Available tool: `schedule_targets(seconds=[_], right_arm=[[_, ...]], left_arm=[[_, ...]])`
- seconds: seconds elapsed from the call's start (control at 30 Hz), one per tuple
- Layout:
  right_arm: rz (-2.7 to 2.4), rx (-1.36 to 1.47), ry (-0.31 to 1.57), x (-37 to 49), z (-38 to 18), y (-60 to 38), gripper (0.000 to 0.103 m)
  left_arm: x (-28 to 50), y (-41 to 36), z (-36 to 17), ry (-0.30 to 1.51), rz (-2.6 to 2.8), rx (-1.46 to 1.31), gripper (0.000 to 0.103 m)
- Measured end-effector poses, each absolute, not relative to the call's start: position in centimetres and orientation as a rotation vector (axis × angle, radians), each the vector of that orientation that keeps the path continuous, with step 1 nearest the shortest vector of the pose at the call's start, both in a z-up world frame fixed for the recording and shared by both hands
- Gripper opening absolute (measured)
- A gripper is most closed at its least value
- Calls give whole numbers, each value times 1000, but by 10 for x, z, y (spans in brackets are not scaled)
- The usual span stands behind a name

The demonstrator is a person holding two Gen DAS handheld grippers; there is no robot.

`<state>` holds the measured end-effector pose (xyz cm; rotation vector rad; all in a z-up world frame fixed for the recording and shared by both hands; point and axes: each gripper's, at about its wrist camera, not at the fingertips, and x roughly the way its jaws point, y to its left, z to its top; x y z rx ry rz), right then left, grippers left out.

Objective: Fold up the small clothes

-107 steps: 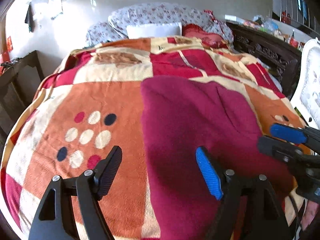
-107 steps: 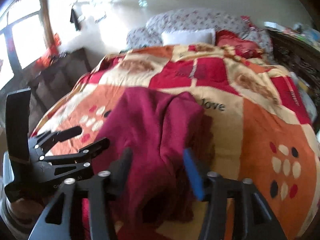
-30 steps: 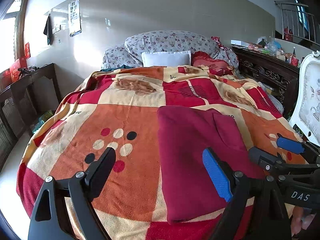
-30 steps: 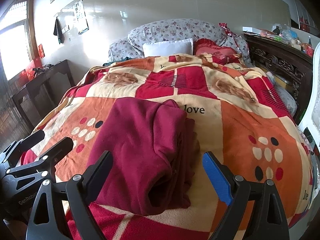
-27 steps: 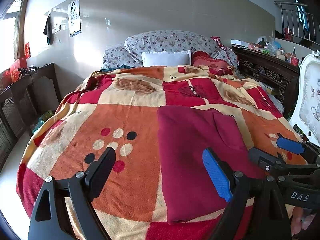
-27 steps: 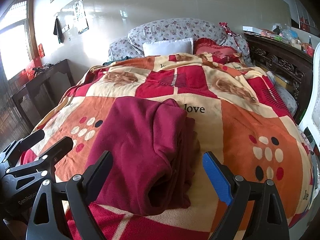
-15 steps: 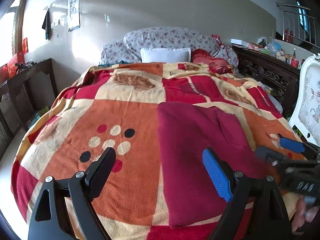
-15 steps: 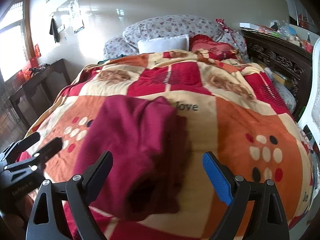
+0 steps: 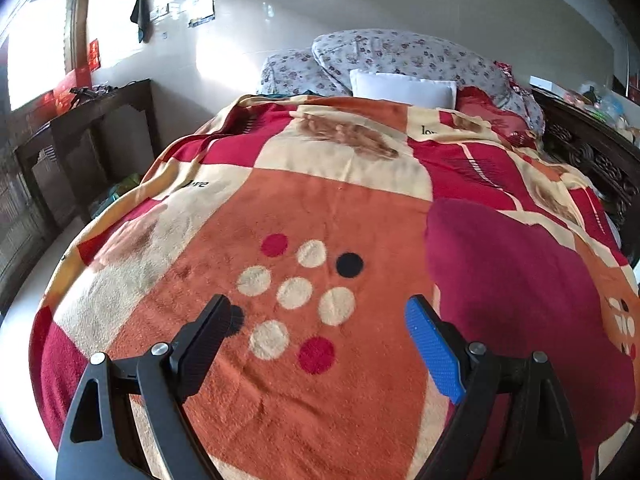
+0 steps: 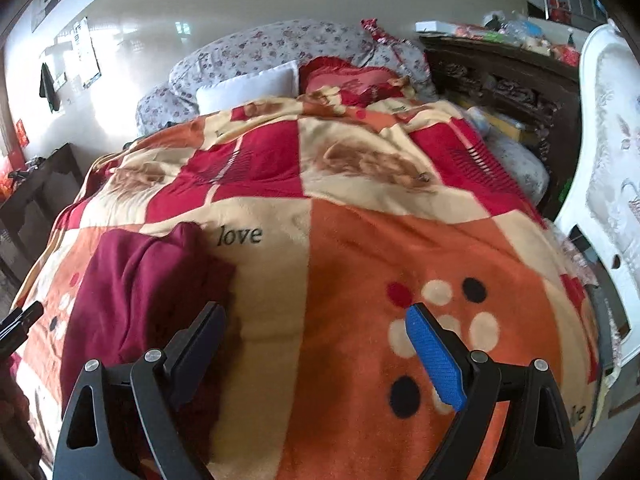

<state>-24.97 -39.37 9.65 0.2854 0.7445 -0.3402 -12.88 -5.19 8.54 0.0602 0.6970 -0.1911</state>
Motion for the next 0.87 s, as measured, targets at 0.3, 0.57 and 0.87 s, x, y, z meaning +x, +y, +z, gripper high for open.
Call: schedule_targets(seconds=[0.3,0.57,0.87], right_arm=[[-237,235,700,-247,114,-337,96],[-164,120,715,-238,108,-281,97],[-148,116,728,-237,102,-275,97]], left_arm=[[-159,-86,99,678,-315,87,88],[-186,-119,104,657,-397,125,88],[-189,-118,106,618,-390,132,88]])
